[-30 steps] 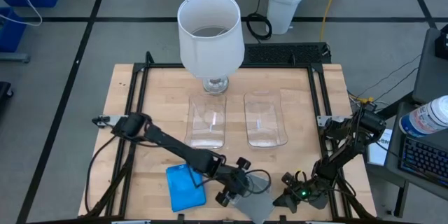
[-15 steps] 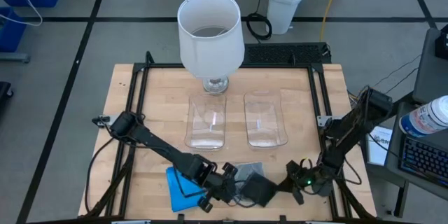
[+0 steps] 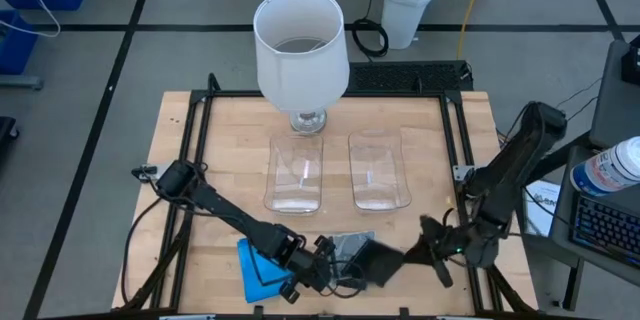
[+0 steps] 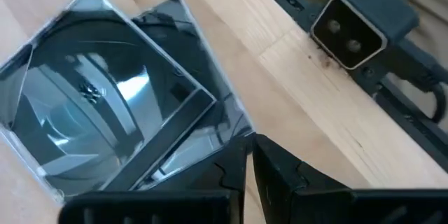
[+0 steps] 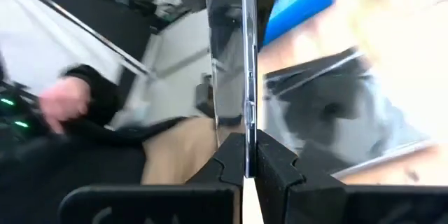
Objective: Pick & place jewel cases by type
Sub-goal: Put the black CD case into the right transparent bin
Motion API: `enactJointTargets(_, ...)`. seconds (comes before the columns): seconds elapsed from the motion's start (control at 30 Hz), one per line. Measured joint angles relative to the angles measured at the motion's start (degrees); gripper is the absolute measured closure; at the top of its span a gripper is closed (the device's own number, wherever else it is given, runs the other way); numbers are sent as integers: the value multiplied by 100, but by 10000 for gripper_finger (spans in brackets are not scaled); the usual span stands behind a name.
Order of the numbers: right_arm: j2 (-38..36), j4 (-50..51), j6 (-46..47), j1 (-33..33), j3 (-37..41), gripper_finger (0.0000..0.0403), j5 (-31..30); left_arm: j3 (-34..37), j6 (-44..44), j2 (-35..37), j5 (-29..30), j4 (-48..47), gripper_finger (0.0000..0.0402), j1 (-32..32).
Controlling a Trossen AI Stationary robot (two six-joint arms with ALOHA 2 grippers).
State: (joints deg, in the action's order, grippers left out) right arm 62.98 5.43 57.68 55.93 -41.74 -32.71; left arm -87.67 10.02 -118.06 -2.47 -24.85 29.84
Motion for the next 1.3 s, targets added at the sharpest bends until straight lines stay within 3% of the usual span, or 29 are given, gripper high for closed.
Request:
enactJointTargets(0.2, -66, 3868, -52, -499, -1780, 394, 155, 354, 77, 0, -5, 579, 366, -30)
enactJointTargets(0.37, -63, 5653, -444, -1227, -2776, 394, 542, 379, 239, 0, -5, 650, 366, -30)
enactJointTargets(0.47, -67, 6294, -1194, -1761, -3295, 394, 766, 379, 427, 0, -3, 770, 366, -30)
enactJointTargets(0.7, 45, 7338, -3403, -3463, -4147, 394, 1474, 379, 708, 0, 6, 863, 366, -141)
enactJointTargets(0.97, 803, 7377, -6113, -5600, -4285, 394, 3155, 379, 736, 0, -18, 841, 366, -400)
enactJointTargets(1.13, 1222, 7343, -6816, -6534, -4285, 394, 3901, 379, 789, 0, -52, 766, 366, -521)
enactJointTargets(1.3, 1366, 6946, -6748, -7147, -4186, 394, 4496, 379, 804, 0, -56, 621, 366, -587)
